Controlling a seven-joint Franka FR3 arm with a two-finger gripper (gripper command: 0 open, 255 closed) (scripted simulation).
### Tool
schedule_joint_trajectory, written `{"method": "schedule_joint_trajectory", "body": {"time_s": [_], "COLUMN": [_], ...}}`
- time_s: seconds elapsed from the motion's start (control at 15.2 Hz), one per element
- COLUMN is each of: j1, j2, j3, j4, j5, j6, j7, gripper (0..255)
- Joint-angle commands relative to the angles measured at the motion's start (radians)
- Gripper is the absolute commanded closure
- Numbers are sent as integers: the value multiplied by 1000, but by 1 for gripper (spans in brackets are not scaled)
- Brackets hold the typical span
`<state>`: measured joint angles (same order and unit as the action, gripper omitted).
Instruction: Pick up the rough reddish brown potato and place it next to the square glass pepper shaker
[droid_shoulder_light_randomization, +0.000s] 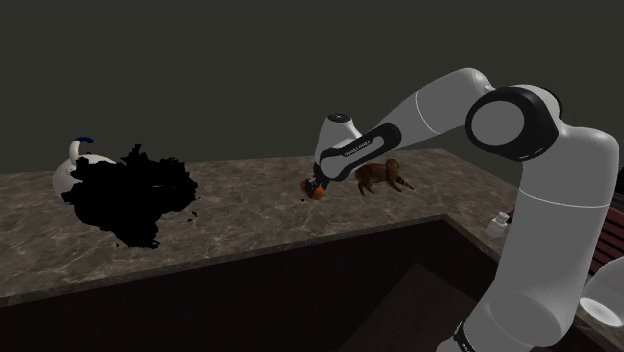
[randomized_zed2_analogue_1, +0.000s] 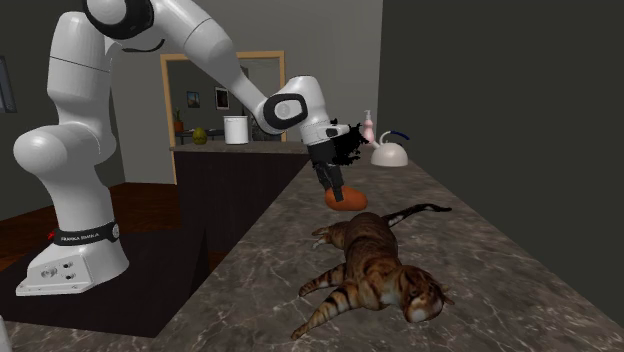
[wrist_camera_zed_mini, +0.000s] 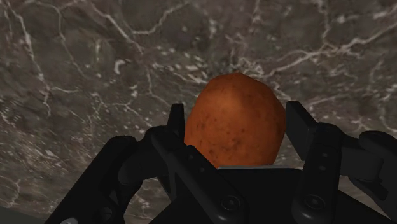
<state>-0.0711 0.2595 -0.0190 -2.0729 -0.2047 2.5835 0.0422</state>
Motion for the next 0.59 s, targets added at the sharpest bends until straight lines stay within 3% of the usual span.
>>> {"method": "schedule_joint_trajectory", "body": {"time_s": [0.0,0.53], "j1": [0,-1], "j2": [0,-8], "j3": [0,1], "j4": [0,3], "j5": [0,3], "j6": [0,-11], "j7": [0,-3], "gripper": [255,255]}}
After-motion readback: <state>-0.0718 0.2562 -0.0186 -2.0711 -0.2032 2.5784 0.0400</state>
